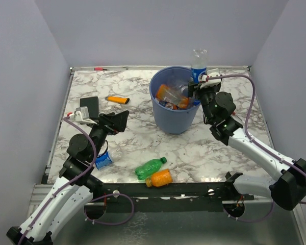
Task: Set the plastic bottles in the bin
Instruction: Place the plastic bottle in the trash bin.
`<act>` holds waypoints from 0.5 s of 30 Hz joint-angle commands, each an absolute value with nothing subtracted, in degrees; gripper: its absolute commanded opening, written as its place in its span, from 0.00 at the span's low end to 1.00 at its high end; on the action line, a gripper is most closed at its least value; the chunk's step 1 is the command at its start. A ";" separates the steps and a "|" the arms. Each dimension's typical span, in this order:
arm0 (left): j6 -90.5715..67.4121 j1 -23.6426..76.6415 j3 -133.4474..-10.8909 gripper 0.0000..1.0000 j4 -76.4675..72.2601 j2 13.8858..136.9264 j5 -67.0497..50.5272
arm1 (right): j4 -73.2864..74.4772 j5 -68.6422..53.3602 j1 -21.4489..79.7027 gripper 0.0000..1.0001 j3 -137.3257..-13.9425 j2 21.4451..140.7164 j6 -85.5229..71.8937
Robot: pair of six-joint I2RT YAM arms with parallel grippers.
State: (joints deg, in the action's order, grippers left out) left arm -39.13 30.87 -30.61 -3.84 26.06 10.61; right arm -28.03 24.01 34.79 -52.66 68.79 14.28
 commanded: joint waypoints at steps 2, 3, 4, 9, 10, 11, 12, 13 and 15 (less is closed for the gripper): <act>-39.23 30.87 -29.53 0.99 -2.80 25.26 11.91 | -24.27 23.45 34.67 0.84 -51.09 65.44 12.26; -39.44 30.85 -29.61 0.99 -2.81 25.35 11.87 | -23.90 23.38 34.71 0.85 -51.47 65.20 12.06; -39.57 30.85 -29.62 0.99 -2.74 25.43 11.80 | -23.50 23.33 34.72 0.85 -52.06 64.99 11.71; -39.99 30.89 -29.53 0.99 -2.25 25.32 11.90 | -21.04 23.61 34.72 0.86 -56.24 64.07 9.40; -39.97 30.86 -29.61 0.99 -1.67 25.24 12.21 | -20.47 24.16 34.77 0.86 -57.03 63.81 8.77; -39.84 30.87 -29.73 0.99 -0.83 25.06 12.70 | -19.65 25.06 34.75 0.86 -57.91 63.72 8.26; -39.82 30.85 -29.90 0.99 0.03 24.79 13.52 | -18.85 25.95 34.72 0.86 -58.82 63.79 7.92; -39.86 30.85 -30.08 0.99 1.98 24.57 14.66 | -18.17 26.78 34.67 0.86 -59.59 63.92 7.80; -40.25 30.85 -30.31 0.99 5.56 23.97 17.70 | -16.51 28.80 34.49 0.85 -61.63 64.98 7.94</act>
